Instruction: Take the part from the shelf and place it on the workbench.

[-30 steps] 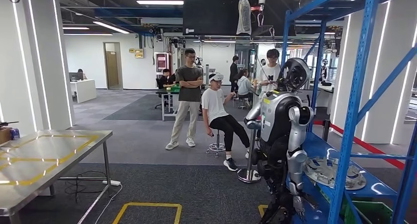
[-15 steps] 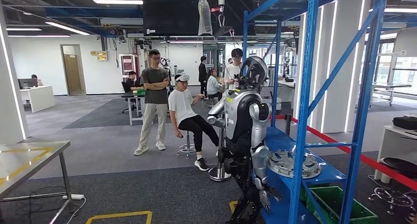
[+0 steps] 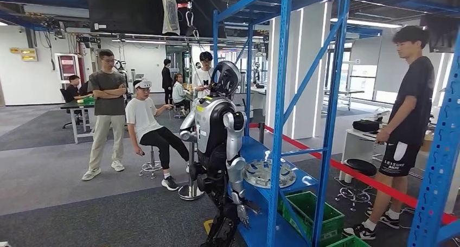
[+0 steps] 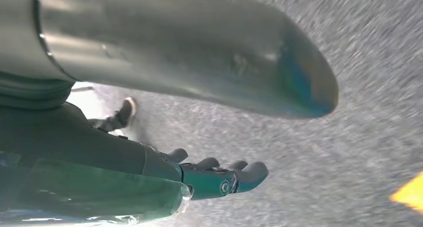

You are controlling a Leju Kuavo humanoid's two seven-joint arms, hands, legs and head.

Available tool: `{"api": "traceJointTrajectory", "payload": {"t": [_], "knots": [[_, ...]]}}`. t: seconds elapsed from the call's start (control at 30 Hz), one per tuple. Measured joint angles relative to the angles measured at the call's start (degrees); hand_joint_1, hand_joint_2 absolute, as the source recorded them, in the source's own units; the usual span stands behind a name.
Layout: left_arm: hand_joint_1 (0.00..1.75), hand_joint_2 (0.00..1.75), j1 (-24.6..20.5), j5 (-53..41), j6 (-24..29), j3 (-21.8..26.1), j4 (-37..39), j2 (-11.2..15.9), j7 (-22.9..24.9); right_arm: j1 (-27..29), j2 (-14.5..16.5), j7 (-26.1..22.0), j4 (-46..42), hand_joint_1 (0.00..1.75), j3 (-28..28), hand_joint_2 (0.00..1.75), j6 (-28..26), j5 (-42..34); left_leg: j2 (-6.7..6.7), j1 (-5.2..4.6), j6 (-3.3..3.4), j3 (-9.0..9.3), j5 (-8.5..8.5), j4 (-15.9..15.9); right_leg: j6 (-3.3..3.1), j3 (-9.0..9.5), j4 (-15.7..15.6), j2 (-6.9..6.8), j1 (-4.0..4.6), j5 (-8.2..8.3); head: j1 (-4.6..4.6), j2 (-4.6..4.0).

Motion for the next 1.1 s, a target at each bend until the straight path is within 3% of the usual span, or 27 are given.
{"api": "traceJointTrajectory", "payload": {"t": [0.07, 0.1, 0.17, 0.2, 0.27, 0.3, 0.33, 0.37, 0.4, 0.43, 0.5, 0.57, 0.63, 0.7, 0.77, 0.83, 0.9, 0.93, 0.97, 1.03, 1.1], "knots": [[0.00, 0.00, -0.12, -0.10, 0.00, -0.04, 0.00, -0.11, -0.05, 0.08, -0.11, 0.13, 0.01, 0.00, 0.18, 0.00, 0.00, 0.02, 1.05, -0.17, -0.63, 0.51, -0.59, 0.07, -0.38, 3.28, -6.40, -2.00, 0.36, 2.27, 0.00, 0.01], [0.00, 0.00, -0.21, -0.14, 0.00, -0.08, 0.00, -0.15, -0.08, 0.07, -0.13, 0.17, 0.01, 0.00, 0.26, 0.00, 0.00, 0.02, 1.51, -0.27, -0.94, 0.74, -0.84, 0.09, -0.74, 4.01, -7.81, -2.58, 0.59, 2.37, -0.02, 0.01], [0.00, 0.00, -0.39, -0.18, 0.00, -0.20, 0.00, -0.22, -0.13, 0.18, -0.17, 0.22, 0.00, 0.00, 0.36, 0.00, -0.01, 0.02, 2.32, -0.25, -1.48, 1.23, -1.18, 0.04, -1.57, 4.17, -8.01, -1.97, 0.88, 1.97, -0.06, 0.01], [0.00, 0.00, -0.49, -0.22, 0.00, -0.25, 0.00, -0.25, -0.13, 0.26, -0.19, 0.25, 0.00, 0.00, 0.37, 0.00, -0.02, 0.01, 1.68, -0.10, -1.81, 1.43, -1.52, 0.19, -1.92, 4.28, -8.10, -1.53, 0.87, 1.95, -0.08, 0.00], [0.00, 0.00, -0.61, -0.37, 0.00, -0.31, 0.00, -0.26, -0.17, 0.15, -0.27, 0.27, 0.01, 0.00, 0.39, 0.00, -0.04, 0.01, -1.69, 0.23, -2.26, 0.26, -3.62, 3.13, -2.68, 4.55, -8.30, -0.64, 0.71, 2.00, -0.08, 0.00], [0.00, 0.00, -0.59, -0.46, 0.00, -0.33, 0.00, -0.26, -0.19, -0.03, -0.33, 0.27, 0.01, 0.00, 0.39, 0.00, -0.05, 0.01, -3.63, 0.34, -2.36, -1.44, -5.40, 6.54, -2.98, 4.64, -8.37, -0.13, 0.67, 2.00, -0.11, 0.00], [0.00, 0.00, -0.49, -0.56, 0.00, -0.35, 0.00, -0.27, -0.24, -0.23, -0.38, 0.27, 0.01, 0.00, 0.39, 0.00, -0.05, 0.01, -4.59, 0.36, -2.32, -3.67, -7.22, 10.76, -3.21, 4.67, -8.37, 0.48, 0.74, 1.94, -0.10, 0.00], [0.00, 0.00, -0.36, -0.66, 0.00, -0.39, 0.00, -0.28, -0.28, -0.40, -0.41, 0.27, 0.01, 0.00, 0.40, 0.00, -0.05, 0.02, -4.73, 0.33, -2.26, -5.96, -8.51, 14.74, -3.34, 4.71, -8.36, 1.20, 0.87, 1.88, -0.13, 0.00], [0.00, 0.00, -0.25, -0.74, 0.00, -0.51, 0.00, -0.29, -0.35, -0.53, -0.42, 0.27, 0.00, 0.00, 0.41, 0.00, -0.05, 0.03, -4.66, 0.29, -2.14, -7.68, -8.76, 17.29, -3.42, 4.80, -8.35, 2.01, 1.00, 1.82, -0.14, 0.00], [0.00, 0.00, -0.19, -0.81, 0.00, -0.67, 0.00, -0.29, -0.46, -0.62, -0.42, 0.29, 0.01, 0.00, 0.43, 0.00, -0.04, 0.06, -4.62, 0.21, -1.93, -8.42, -7.74, 17.65, -3.46, 4.98, -8.34, 2.86, 1.10, 1.73, -0.14, 0.00], [0.00, 0.00, -0.17, -0.91, 0.00, -1.03, 0.01, -0.28, -0.69, -0.76, -0.44, 0.37, 0.02, 0.00, 0.55, 0.00, -0.04, 0.16, -5.68, 0.04, -1.28, -6.92, -2.86, 12.18, -3.41, 5.50, -8.32, 4.54, 1.21, 1.47, -0.15, 0.00], [0.00, 0.00, -0.16, -0.95, 0.00, -1.26, 0.01, -0.25, -0.83, -0.95, -0.46, 0.46, 0.02, 0.00, 0.79, 0.00, -0.04, 0.25, -8.95, 0.06, -0.52, -4.30, 0.79, 5.26, -3.10, 5.75, -8.21, 6.08, 1.21, 1.14, -0.13, -0.01], [0.00, 0.00, -0.13, -0.98, 0.00, -1.36, 0.01, -0.23, -0.82, -1.17, -0.48, 0.50, 0.01, 0.00, 1.05, 0.00, -0.05, 0.27, -10.34, 0.00, -0.15, -3.05, 1.01, 2.45, -2.47, 5.40, -8.18, 7.56, 0.93, 1.10, -0.13, -0.01], [0.00, 0.00, -0.15, -1.03, 0.00, -1.39, 0.01, -0.32, -0.79, -1.20, -0.54, 0.51, 0.00, 0.00, 1.25, 0.00, -0.07, 0.18, -8.69, -0.01, 0.07, -2.44, 0.82, 1.49, -1.75, 5.00, -8.26, 8.64, 0.66, 1.12, -0.13, 0.00], [0.00, 0.00, -0.16, -1.05, 0.01, -1.40, 0.04, -0.43, -0.72, -1.26, -0.64, 0.51, 0.00, 0.00, 1.32, 0.00, -0.07, 0.05, -6.84, 0.12, 0.55, -1.71, 0.91, 0.63, -1.16, 4.02, -6.28, 6.49, 0.78, -0.23, -0.05, 0.00], [0.00, 0.00, -0.11, -1.09, 0.01, -1.41, 0.08, -0.51, -0.53, -1.41, -0.73, 0.51, 0.00, 0.00, 1.33, 0.00, -0.06, -0.01, -4.79, 0.03, 0.87, -1.14, 0.71, 0.23, -0.62, 0.86, 0.06, 2.97, 0.80, -3.40, 0.02, 0.00], [0.00, 0.00, -0.06, -1.13, 0.00, -1.52, 0.10, -0.60, -0.35, -1.27, -0.63, 0.51, 0.00, 0.00, 1.35, 0.00, -0.04, -0.06, -2.85, -0.07, 0.92, -0.86, 0.30, 0.23, -0.18, -2.64, 6.41, 1.64, 0.58, -5.46, 0.02, 0.00], [0.00, 0.00, -0.06, -1.13, 0.00, -1.61, 0.11, -0.64, -0.30, -1.04, -0.57, 0.51, 0.01, 0.00, 1.36, 0.00, -0.03, -0.10, -2.03, -0.09, 0.85, -0.70, 0.08, 0.23, -0.04, -3.18, 7.18, 1.40, 0.48, -5.02, 0.01, 0.00], [0.00, 0.00, -0.08, -1.13, 0.00, -1.68, 0.12, -0.71, -0.29, -0.74, -0.58, 0.51, 0.02, 0.00, 1.37, 0.00, -0.02, -0.13, -1.30, -0.08, 0.76, -0.44, -0.17, 0.24, 0.04, -2.56, 5.73, 1.14, 0.39, -3.52, 0.01, 0.00], [0.00, 0.00, -0.13, -1.13, 0.00, -1.73, 0.14, -0.88, -0.31, -0.31, -0.76, 0.57, 0.08, 0.00, 1.37, 0.00, -0.04, -0.16, -0.01, -0.12, 0.40, 0.25, -0.71, 0.23, -0.07, 1.05, -1.50, -0.52, 0.41, 0.50, 0.02, 0.00], [0.00, 0.00, -0.16, -1.11, 0.00, -1.74, 0.15, -1.01, -0.37, -0.40, -0.93, 0.76, 0.12, 0.00, 1.37, 0.00, -0.08, -0.17, 1.19, -0.37, -0.19, 0.76, -1.27, 0.32, -0.66, 3.85, -7.13, -2.71, 0.89, 2.17, 0.02, 0.01]]}}
